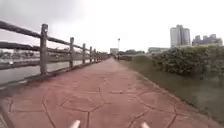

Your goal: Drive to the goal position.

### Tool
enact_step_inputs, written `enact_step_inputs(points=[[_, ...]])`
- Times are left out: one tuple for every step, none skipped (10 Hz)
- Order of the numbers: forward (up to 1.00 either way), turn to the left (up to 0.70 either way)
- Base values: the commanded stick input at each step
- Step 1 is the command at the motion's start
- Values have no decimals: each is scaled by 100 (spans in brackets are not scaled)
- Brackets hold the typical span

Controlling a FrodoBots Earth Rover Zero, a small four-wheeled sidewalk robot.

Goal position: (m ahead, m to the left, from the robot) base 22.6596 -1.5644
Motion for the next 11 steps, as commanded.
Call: enact_step_inputs(points=[[70, 0], [70, 0], [70, 0], [70, 0], [70, 0], [70, 0], [70, 0], [70, 0], [70, 0], [70, 0], [70, 0]])
